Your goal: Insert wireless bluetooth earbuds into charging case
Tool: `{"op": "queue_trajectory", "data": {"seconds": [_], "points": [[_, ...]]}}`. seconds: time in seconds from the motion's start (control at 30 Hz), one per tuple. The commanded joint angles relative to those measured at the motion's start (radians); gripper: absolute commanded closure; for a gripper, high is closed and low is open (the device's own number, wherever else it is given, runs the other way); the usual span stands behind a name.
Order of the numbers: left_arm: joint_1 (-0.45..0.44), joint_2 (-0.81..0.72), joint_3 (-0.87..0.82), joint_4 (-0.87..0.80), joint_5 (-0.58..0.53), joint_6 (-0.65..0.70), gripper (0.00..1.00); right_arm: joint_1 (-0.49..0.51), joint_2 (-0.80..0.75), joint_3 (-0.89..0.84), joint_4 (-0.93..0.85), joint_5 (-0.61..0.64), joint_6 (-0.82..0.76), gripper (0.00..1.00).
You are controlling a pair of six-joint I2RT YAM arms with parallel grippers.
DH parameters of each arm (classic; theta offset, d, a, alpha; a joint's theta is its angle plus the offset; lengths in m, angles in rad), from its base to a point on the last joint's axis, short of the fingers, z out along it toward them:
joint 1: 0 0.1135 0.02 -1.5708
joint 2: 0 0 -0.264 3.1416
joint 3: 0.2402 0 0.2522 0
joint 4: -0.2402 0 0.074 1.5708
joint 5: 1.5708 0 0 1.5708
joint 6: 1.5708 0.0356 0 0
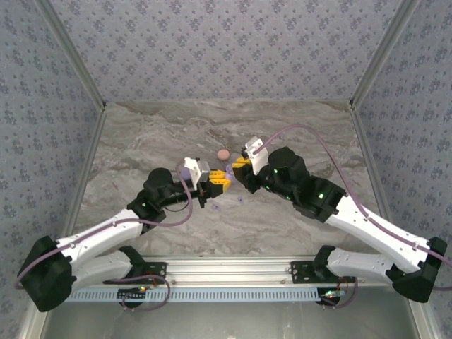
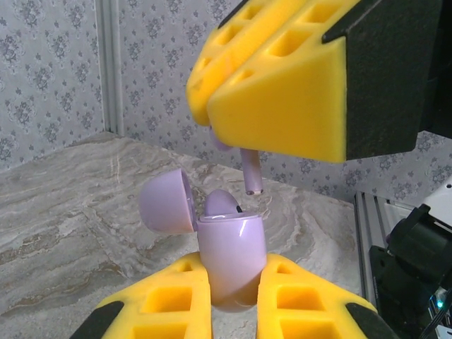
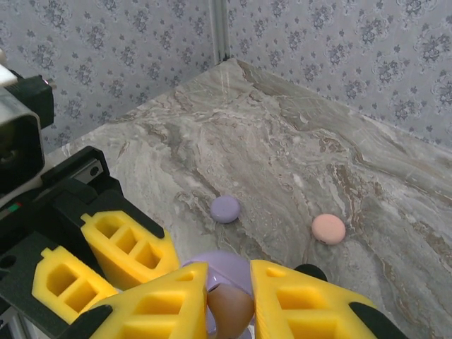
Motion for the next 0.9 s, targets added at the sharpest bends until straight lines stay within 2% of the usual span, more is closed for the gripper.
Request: {"op": "queue_trajectory", "data": {"seconds": [0.0, 0.87], "points": [[-0.005, 0.004, 0.04, 0.024, 0.029, 0.0, 1.0, 0.007, 0.011, 0.039, 0.037, 0.01, -0.034, 0.78], [-0.006, 0.005, 0.041, 0.029, 0.02, 0.003, 1.0, 0.009, 0.035, -0.019, -0.001, -0.008, -0.005, 0.77]]}}
